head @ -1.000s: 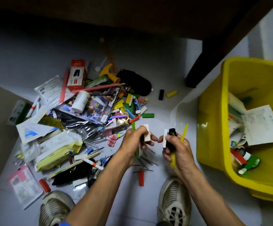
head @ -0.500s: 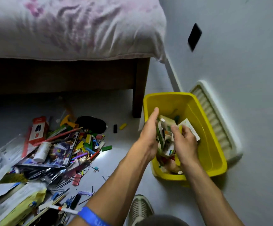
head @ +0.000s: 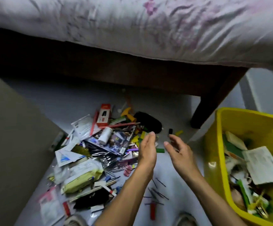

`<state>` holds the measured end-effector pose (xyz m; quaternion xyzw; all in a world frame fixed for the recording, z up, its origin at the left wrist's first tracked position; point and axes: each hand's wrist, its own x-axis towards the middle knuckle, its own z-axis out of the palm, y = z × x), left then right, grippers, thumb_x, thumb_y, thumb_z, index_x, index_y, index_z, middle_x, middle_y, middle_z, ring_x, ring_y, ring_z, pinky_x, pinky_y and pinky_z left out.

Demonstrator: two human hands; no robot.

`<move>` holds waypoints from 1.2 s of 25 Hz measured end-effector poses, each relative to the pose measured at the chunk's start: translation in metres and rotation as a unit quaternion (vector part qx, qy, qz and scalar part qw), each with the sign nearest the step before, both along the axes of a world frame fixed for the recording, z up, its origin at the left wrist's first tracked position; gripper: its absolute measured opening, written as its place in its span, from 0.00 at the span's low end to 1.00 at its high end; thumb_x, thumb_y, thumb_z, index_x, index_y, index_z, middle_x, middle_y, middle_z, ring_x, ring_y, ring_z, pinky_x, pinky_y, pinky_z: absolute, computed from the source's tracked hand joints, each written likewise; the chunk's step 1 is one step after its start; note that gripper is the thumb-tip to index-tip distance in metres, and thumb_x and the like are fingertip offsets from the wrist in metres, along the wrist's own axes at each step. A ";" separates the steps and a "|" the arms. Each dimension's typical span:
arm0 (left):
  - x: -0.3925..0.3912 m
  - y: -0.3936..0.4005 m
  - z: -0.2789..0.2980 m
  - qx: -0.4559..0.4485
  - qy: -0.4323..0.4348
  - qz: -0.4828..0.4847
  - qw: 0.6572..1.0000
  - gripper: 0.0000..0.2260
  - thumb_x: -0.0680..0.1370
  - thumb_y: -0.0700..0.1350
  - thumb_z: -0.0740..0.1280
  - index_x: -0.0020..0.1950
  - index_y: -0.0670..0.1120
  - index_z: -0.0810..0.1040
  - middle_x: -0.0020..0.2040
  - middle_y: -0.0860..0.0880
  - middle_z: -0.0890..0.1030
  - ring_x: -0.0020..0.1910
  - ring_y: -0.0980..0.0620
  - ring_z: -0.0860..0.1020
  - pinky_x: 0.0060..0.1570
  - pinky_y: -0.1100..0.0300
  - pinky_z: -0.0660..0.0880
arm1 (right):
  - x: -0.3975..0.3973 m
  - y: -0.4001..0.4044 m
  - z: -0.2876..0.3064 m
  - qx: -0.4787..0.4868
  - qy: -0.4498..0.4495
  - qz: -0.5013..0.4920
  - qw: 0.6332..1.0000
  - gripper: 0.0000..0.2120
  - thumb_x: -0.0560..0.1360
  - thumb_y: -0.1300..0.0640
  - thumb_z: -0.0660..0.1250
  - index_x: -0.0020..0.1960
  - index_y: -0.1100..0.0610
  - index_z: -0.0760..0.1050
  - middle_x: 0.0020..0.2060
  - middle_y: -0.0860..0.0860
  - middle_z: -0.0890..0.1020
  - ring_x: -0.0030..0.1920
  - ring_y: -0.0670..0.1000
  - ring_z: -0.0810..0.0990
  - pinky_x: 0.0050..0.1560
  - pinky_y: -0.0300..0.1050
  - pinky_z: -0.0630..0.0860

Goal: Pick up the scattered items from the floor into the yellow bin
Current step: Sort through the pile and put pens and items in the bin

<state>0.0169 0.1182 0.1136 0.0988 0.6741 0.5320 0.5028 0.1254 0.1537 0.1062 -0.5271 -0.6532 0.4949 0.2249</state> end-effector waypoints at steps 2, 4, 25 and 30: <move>-0.048 -0.005 -0.021 -0.013 0.025 0.041 0.999 0.12 0.82 0.52 0.62 0.62 0.52 0.79 0.59 0.51 0.81 0.55 0.52 0.79 0.48 0.61 0.78 | -0.037 0.007 -0.024 -0.008 -0.020 0.047 0.999 0.09 0.77 0.49 0.67 0.56 0.39 0.76 0.50 0.35 0.80 0.52 0.37 0.79 0.46 0.30 0.73; -0.093 -0.006 -0.042 -0.038 0.091 0.049 0.994 0.10 0.81 0.47 0.64 0.61 0.48 0.79 0.56 0.50 0.81 0.52 0.53 0.79 0.42 0.66 0.72 | -0.069 0.022 -0.049 -0.006 -0.067 0.084 0.994 0.11 0.77 0.50 0.67 0.59 0.46 0.77 0.54 0.43 0.81 0.53 0.44 0.79 0.50 0.39 0.74; -0.250 0.052 -0.158 -0.139 0.362 -0.168 0.906 0.34 0.66 0.57 0.68 0.73 0.57 0.68 0.68 0.46 0.76 0.57 0.45 0.78 0.57 0.62 0.71 | -0.210 0.117 -0.185 -0.017 -0.169 0.215 0.962 0.51 0.53 0.25 0.71 0.72 0.30 0.55 0.63 0.46 0.72 0.63 0.52 0.73 0.60 0.47 0.73; -0.225 0.025 -0.154 -0.093 0.198 -0.160 0.963 0.34 0.62 0.51 0.71 0.67 0.69 0.69 0.54 0.55 0.83 0.46 0.54 0.82 0.48 0.55 0.81 | -0.167 0.088 -0.185 -0.087 -0.080 0.202 0.972 0.42 0.56 0.40 0.79 0.64 0.26 0.64 0.54 0.30 0.80 0.53 0.33 0.78 0.52 0.35 0.75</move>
